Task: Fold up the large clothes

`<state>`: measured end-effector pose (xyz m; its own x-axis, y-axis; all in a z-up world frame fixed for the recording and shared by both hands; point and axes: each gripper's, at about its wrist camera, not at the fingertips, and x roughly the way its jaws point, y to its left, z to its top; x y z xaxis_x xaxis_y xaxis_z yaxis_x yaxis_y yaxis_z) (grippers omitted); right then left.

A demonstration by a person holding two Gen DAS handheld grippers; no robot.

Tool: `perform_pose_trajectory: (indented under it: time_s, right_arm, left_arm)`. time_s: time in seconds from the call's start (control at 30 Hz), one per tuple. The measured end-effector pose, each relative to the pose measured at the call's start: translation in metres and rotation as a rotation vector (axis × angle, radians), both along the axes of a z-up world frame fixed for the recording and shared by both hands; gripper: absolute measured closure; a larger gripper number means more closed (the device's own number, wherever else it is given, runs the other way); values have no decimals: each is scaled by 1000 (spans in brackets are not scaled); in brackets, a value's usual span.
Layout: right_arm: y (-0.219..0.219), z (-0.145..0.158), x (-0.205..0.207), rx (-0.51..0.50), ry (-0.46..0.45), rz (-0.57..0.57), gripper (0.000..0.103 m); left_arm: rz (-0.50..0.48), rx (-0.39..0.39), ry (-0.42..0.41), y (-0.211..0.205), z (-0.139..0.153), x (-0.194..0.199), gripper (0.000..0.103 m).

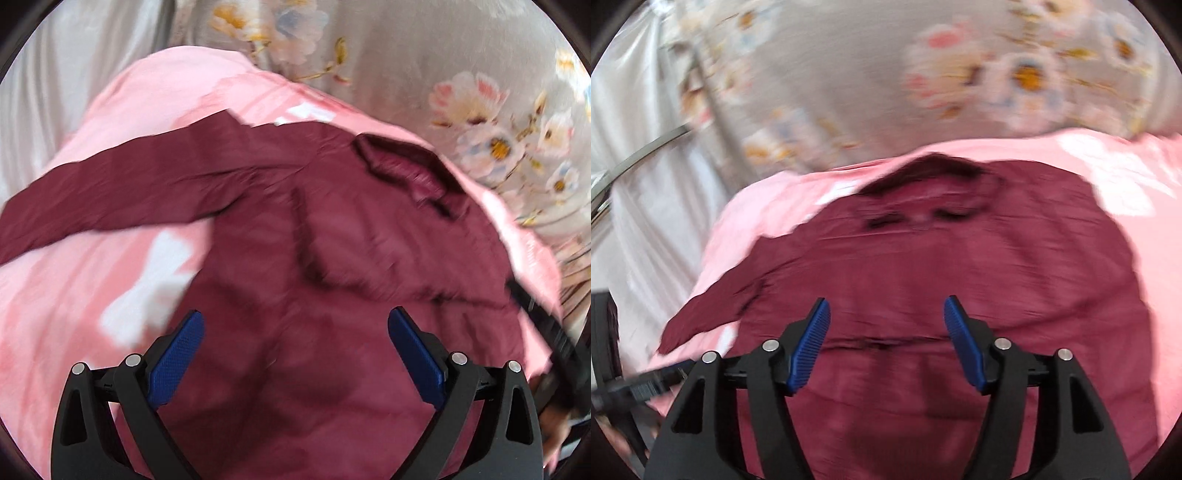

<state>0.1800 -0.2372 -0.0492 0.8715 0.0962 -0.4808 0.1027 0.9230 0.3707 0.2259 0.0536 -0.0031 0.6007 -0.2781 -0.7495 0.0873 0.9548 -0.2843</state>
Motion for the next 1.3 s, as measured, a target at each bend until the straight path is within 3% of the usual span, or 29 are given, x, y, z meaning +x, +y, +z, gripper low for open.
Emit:
perform_pose_trajectory:
  time_s: [0.17, 0.3, 0.4, 0.47, 0.53, 0.6, 0.67, 0.73, 0.83, 0.9, 1.07, 1.17, 1.3]
  right_arm:
    - [-65, -18, -11, 66, 49, -162, 38]
    - [-110, -35, -10, 164, 72, -263, 35]
    - [-142, -48, -3, 263, 93, -315, 35]
    - [-160, -57, 6, 324, 107, -337, 35]
    - [-171, -59, 15, 386, 118, -346, 38]
    - [-181, -61, 26, 441, 124, -354, 47]
    - [-185, -57, 37, 441, 141, -343, 79]
    - [-185, -47, 45, 407, 134, -328, 101]
    - [-173, -11, 29, 308, 6, -354, 102]
    - [-165, -2, 21, 213, -15, -380, 102]
    - [-152, -37, 48, 59, 198, -387, 103]
    - [-153, -51, 50, 50, 241, -375, 102]
    - [-151, -53, 47, 30, 259, -374, 101]
  left_arm:
    - [-11, -22, 60, -31, -10, 50, 5]
    - [45, -58, 159, -34, -32, 77, 8]
    - [59, -120, 202, -31, -42, 87, 28]
    - [61, -120, 179, -32, -40, 90, 48]
    - [40, -83, 151, -36, -35, 93, 81]
    - [28, -31, 96, -41, -23, 94, 102]
    - [11, 7, 35, -46, -9, 95, 103]
    - [11, 49, -41, -48, 9, 94, 103]
    - [15, 67, -95, -45, 22, 92, 103]
    - [14, 98, -97, -44, 16, 90, 103]
    - [-7, 223, -7, -56, -44, 95, 103]
    - [-4, 251, -18, -58, -63, 91, 102]
    - [9, 284, -57, -61, -68, 85, 98]
